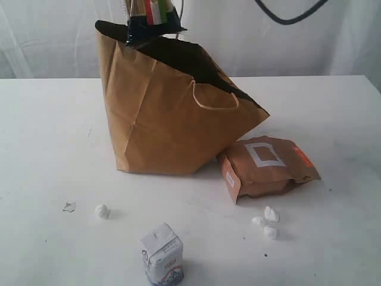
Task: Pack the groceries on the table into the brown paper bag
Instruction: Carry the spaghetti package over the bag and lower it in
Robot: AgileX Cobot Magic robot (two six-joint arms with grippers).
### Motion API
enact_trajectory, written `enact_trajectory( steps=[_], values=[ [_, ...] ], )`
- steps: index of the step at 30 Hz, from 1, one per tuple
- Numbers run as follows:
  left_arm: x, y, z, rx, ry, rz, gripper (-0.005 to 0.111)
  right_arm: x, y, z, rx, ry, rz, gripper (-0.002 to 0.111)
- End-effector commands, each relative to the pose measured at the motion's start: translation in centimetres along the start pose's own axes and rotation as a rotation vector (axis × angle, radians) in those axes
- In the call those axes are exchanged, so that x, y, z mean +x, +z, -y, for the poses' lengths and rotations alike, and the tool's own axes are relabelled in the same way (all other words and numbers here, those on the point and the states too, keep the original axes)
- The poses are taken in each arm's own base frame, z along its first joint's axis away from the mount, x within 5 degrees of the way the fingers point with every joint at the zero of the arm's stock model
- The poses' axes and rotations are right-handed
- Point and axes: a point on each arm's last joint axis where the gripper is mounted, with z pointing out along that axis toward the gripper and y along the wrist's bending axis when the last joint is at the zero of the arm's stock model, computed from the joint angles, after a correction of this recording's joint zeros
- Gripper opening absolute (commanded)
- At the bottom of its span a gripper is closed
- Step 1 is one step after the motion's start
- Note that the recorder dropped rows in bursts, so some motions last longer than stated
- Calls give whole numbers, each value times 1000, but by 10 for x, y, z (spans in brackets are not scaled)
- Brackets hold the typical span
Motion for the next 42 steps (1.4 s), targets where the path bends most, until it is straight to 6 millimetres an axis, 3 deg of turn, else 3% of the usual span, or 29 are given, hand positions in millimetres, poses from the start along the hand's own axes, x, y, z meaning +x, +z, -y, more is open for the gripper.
enact_trajectory(
  steps=[1, 6, 13, 26, 34, 42],
  values=[
    [1, 0, 0, -2, -8, -2, 0, 2, 8, 4, 153, -32, 77, 0],
    [1, 0, 0, -2, -8, -2, 0, 15, 20, -3, 211, -184, 71, 0],
    [1, 0, 0, -2, -8, -2, 0, 7, 18, -6, 373, -267, 147, 0],
    [1, 0, 0, -2, -8, -2, 0, 32, 33, -12, 301, -257, 74, 0],
    [1, 0, 0, -2, -8, -2, 0, 46, 42, -34, 285, -286, 64, 0],
    [1, 0, 0, -2, -8, -2, 0, 67, 55, -30, 325, -356, 45, 0]
  ],
)
